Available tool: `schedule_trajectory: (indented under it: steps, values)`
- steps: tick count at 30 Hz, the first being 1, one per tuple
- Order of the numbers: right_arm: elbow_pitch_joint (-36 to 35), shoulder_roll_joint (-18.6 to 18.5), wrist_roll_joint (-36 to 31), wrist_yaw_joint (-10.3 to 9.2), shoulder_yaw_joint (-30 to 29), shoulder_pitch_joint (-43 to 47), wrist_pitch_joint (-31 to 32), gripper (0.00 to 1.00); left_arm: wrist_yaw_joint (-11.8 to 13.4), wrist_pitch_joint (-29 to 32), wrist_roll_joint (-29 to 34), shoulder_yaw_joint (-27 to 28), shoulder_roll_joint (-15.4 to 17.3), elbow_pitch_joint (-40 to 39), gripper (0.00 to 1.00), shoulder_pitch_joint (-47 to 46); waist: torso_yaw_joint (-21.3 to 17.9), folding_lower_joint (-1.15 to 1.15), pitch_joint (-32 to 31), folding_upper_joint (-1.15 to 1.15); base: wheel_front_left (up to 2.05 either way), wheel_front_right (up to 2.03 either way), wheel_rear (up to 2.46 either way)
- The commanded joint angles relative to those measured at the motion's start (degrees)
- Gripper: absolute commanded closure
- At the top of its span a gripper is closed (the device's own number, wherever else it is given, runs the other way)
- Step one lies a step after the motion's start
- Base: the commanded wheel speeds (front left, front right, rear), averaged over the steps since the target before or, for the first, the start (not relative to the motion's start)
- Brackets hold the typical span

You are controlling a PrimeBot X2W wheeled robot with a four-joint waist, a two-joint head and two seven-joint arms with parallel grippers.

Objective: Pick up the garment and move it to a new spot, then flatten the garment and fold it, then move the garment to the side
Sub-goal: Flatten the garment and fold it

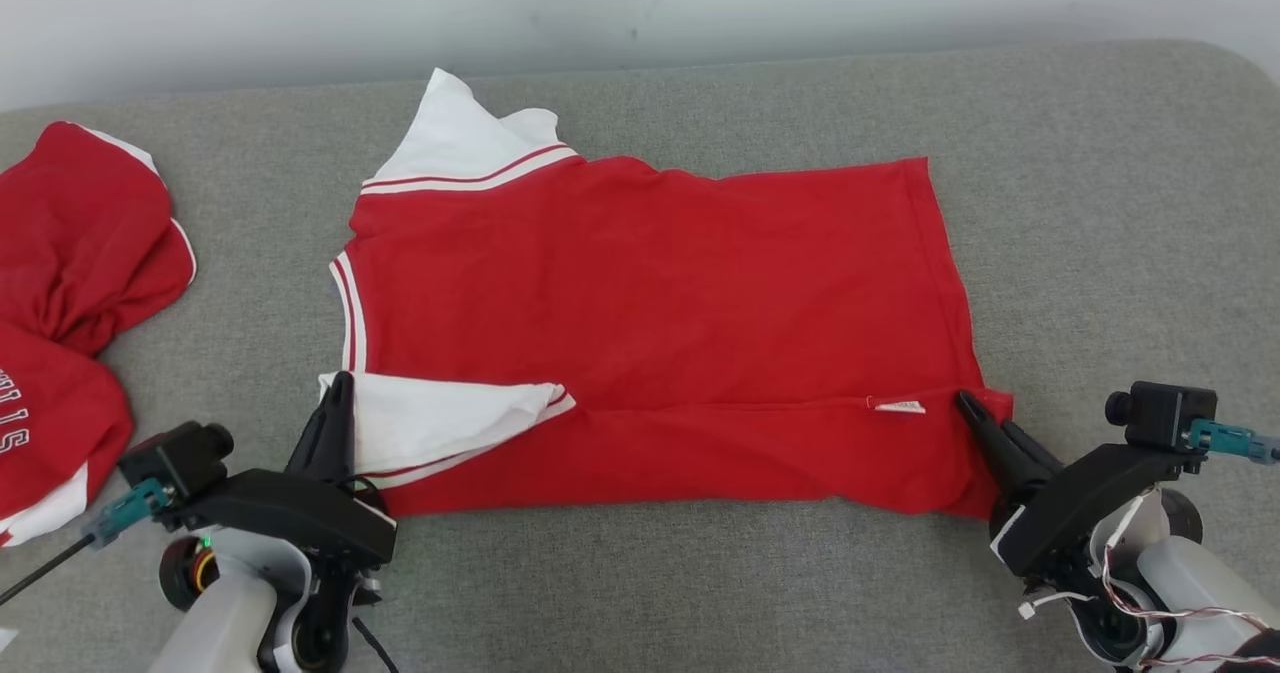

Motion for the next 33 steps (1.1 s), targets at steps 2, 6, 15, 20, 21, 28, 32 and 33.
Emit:
schedule_trajectory:
  steps: [2,6,15,20,21,28,32,33]
  values:
    - [1.4,-0.2,-2.0,-0.14,1.4,-1.3,-2.4,0.00,-0.8,-1.8,2.8,-1.0,0.2,2.7,0.00,-2.1,0.2,-0.01,-0.2,-0.01,0.00,0.00,0.00]
    - [3.3,-1.2,-3.6,-0.14,3.1,-0.6,-6.1,0.00,-2.0,-3.8,4.0,-0.9,-0.8,6.0,0.00,-2.2,0.9,-0.01,-1.6,-0.01,0.00,0.00,0.00]
    - [3.7,-4.2,-5.4,-0.14,5.5,4.3,-10.6,0.00,-3.3,-5.3,6.5,0.7,-0.3,7.4,0.00,4.2,1.5,-0.01,-4.6,-0.01,0.00,0.00,0.00]
    - [3.1,-4.8,-5.7,-0.14,4.8,7.0,-11.6,0.00,-2.6,-5.4,8.7,0.7,-0.3,5.4,0.00,8.6,1.7,-0.01,-4.7,-0.01,0.00,0.00,0.00]
    - [3.2,-4.7,-5.9,-0.14,4.7,7.4,-11.8,0.00,-2.5,-5.4,9.0,0.6,-0.3,5.3,0.00,9.2,1.7,-0.01,-4.6,-0.01,0.00,0.00,0.00]
    - [4.8,-2.8,-8.1,-0.14,5.0,5.9,-11.4,0.00,-2.2,-5.3,11.1,-0.9,-0.2,6.6,0.00,8.5,1.4,-0.01,-3.8,-0.01,0.00,0.00,0.00]
    - [7.9,-0.3,-8.5,-0.14,4.6,4.6,-11.3,0.00,-2.3,-4.8,10.9,-1.2,-0.8,8.7,0.00,6.9,1.2,-0.01,-3.3,-0.01,0.00,0.00,0.00]
    - [8.6,0.3,-8.7,-0.14,4.6,4.1,-11.3,0.00,-2.4,-4.7,10.7,-1.1,-0.9,9.5,0.00,6.3,1.1,-0.01,-3.2,-0.01,0.00,0.00,0.00]
